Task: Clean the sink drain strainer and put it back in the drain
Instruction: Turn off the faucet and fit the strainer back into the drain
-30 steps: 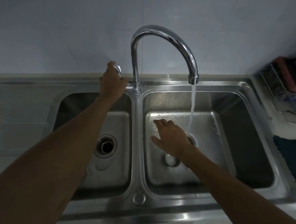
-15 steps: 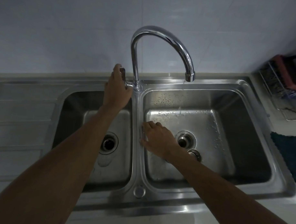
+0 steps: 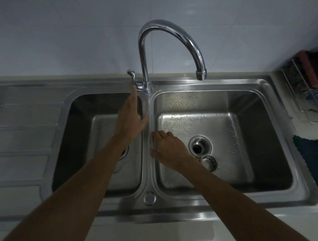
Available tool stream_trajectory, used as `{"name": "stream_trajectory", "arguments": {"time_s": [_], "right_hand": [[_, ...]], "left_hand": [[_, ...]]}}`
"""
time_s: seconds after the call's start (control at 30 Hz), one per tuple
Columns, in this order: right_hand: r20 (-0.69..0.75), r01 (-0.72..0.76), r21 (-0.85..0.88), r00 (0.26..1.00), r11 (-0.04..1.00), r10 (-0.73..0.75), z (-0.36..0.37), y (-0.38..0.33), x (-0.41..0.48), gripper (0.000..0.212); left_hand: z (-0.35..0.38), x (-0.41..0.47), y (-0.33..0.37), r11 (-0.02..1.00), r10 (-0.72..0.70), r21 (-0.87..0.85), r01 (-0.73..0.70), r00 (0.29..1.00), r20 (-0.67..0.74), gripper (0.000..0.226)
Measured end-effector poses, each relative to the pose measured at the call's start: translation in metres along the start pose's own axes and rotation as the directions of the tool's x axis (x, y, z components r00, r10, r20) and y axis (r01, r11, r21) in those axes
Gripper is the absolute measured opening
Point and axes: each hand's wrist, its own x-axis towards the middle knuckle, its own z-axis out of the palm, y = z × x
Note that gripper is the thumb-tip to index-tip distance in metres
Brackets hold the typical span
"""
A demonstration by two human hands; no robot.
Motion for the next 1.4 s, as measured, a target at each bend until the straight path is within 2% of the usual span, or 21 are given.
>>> {"name": "stream_trajectory", "arguments": {"time_s": [0.07, 0.13, 0.3, 0.7, 0.87, 0.97, 1.03, 1.13, 1.2, 1.4], "right_hand": [[-0.001, 0.004, -0.013, 1.0, 1.0, -0.004, 0.001, 0.0, -0.001, 0.065], [-0.002, 0.003, -0.027, 1.0, 1.0, -0.003, 0.002, 0.002, -0.001, 0.064], [0.009, -0.014, -0.005, 1.0, 1.0, 0.014, 0.002, 0.006, -0.004, 0.063], [0.0, -0.055, 0.007, 0.999, 0.998, 0.055, 0.006, 0.01, -0.023, 0.055], [-0.002, -0.168, 0.027, 0.986, 0.985, 0.169, 0.001, 0.052, -0.048, 0.063], [0.039, -0.295, 0.012, 0.955, 0.956, 0.294, 0.004, 0.097, -0.071, 0.065], [0.094, -0.376, -0.018, 0.922, 0.926, 0.376, 0.01, 0.127, -0.085, 0.07], [0.153, -0.436, -0.084, 0.883, 0.896, 0.444, 0.025, 0.164, -0.097, 0.065], [0.208, -0.428, -0.118, 0.872, 0.896, 0.443, 0.037, 0.18, -0.098, 0.068], [0.321, -0.344, -0.067, 0.881, 0.936, 0.347, 0.059, 0.203, -0.087, 0.097]], "left_hand": [[0.01, -0.028, -0.013, 0.997, 0.018, 0.073, -0.028, 0.992, 0.126, 0.104], [0.017, -0.048, -0.024, 0.989, 0.037, 0.13, -0.063, 0.981, 0.19, 0.093], [0.024, -0.058, -0.03, 0.959, 0.079, 0.25, -0.134, 0.972, 0.221, 0.071], [0.027, -0.07, -0.011, 0.926, 0.082, 0.343, -0.157, 0.971, 0.224, 0.065], [0.044, -0.081, 0.032, 0.883, 0.241, 0.34, -0.323, 0.934, 0.263, 0.069], [0.077, -0.101, 0.061, 0.865, 0.286, 0.306, -0.398, 0.891, 0.353, 0.077], [0.105, -0.117, 0.077, 0.887, 0.259, 0.241, -0.395, 0.856, 0.447, 0.089], [0.143, -0.134, 0.092, 0.893, 0.226, 0.215, -0.396, 0.806, 0.548, 0.098], [0.161, -0.139, 0.095, 0.899, 0.179, 0.24, -0.366, 0.808, 0.561, 0.1], [0.189, -0.128, 0.092, 0.922, 0.057, 0.295, -0.252, 0.84, 0.539, 0.112]]}}
